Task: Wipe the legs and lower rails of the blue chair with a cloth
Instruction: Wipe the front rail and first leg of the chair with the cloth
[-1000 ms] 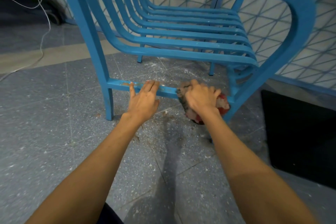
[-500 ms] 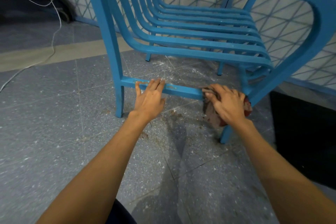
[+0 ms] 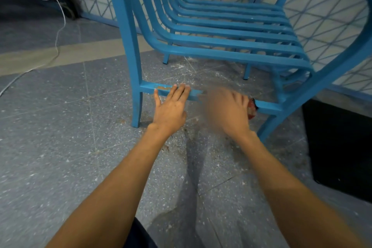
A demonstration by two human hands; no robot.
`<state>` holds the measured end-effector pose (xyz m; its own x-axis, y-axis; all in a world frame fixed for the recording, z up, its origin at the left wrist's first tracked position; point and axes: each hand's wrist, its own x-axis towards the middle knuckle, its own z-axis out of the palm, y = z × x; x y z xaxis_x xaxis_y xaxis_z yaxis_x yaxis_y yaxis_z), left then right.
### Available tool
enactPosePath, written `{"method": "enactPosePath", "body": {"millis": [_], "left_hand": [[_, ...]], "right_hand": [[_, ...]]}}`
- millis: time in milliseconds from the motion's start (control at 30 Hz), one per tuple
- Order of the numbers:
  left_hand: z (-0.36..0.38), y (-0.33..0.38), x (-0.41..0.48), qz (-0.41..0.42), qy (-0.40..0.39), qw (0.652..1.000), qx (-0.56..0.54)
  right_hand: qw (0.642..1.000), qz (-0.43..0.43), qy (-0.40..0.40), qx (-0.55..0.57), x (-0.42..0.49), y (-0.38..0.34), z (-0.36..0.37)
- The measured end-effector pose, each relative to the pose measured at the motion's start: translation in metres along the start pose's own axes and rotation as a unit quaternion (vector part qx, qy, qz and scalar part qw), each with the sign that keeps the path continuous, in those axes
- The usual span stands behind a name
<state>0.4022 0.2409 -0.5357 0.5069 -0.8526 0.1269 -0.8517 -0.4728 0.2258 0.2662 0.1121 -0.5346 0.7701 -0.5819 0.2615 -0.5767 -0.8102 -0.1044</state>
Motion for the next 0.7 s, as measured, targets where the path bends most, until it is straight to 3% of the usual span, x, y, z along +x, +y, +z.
{"method": "enactPosePath", "body": {"millis": [200, 367, 567, 700], "left_hand": [[0.002, 0.003, 0.0, 0.005, 0.019, 1.0, -0.002], [0.002, -0.003, -0.002, 0.019, 0.03, 0.999, 0.012], [0.0, -0.016, -0.006, 0.0, 0.022, 0.999, 0.03], [-0.002, -0.023, -0.004, -0.027, 0.027, 0.999, 0.012]], "right_hand": [[0.994, 0.097, 0.011, -0.039, -0.016, 0.051, -0.016], [0.97, 0.242, -0.01, -0.017, 0.014, 0.005, -0.012], [0.995, 0.102, -0.016, 0.014, 0.024, -0.071, 0.008], [1.0, -0.016, -0.022, -0.007, 0.016, -0.038, 0.007]]}}
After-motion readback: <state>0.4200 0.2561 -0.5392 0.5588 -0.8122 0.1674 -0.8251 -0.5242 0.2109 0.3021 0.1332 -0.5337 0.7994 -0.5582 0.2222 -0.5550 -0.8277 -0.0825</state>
